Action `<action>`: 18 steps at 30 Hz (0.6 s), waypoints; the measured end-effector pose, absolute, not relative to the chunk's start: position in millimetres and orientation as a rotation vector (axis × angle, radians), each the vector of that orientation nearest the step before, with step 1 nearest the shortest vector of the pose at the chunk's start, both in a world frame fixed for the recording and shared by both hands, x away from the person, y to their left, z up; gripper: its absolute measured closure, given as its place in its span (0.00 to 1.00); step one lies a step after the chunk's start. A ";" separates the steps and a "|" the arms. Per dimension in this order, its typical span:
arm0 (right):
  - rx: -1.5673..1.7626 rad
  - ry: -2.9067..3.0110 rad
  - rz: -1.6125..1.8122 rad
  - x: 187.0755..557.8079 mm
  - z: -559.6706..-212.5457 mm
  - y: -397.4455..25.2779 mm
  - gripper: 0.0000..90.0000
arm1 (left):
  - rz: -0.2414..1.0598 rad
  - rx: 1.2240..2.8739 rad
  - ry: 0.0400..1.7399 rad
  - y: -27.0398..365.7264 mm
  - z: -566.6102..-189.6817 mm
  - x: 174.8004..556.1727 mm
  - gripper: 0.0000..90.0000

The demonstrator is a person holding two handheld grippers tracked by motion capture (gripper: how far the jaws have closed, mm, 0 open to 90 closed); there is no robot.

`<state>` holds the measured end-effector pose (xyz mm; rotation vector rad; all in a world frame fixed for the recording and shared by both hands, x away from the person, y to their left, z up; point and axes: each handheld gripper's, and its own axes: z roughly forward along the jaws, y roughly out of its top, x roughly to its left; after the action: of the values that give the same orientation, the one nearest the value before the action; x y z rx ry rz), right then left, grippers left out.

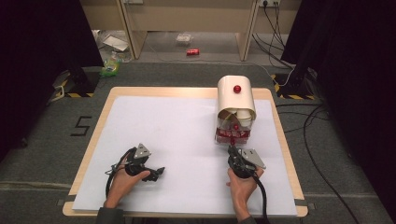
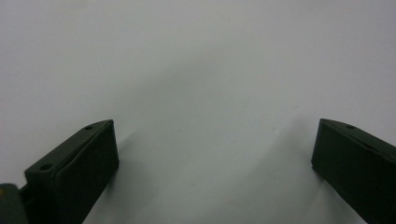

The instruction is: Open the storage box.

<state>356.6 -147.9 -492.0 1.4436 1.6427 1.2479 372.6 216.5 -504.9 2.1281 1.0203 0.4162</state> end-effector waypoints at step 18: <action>1.319 1.856 1.273 365.2 -475.2 -154.7 0.66 | 0.413 2.128 1.021 216.7 -505.0 372.9 0.00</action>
<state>365.2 -154.7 -475.2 1.3185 1.8561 1.2726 372.9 216.7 -505.0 2.1276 1.0213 0.4129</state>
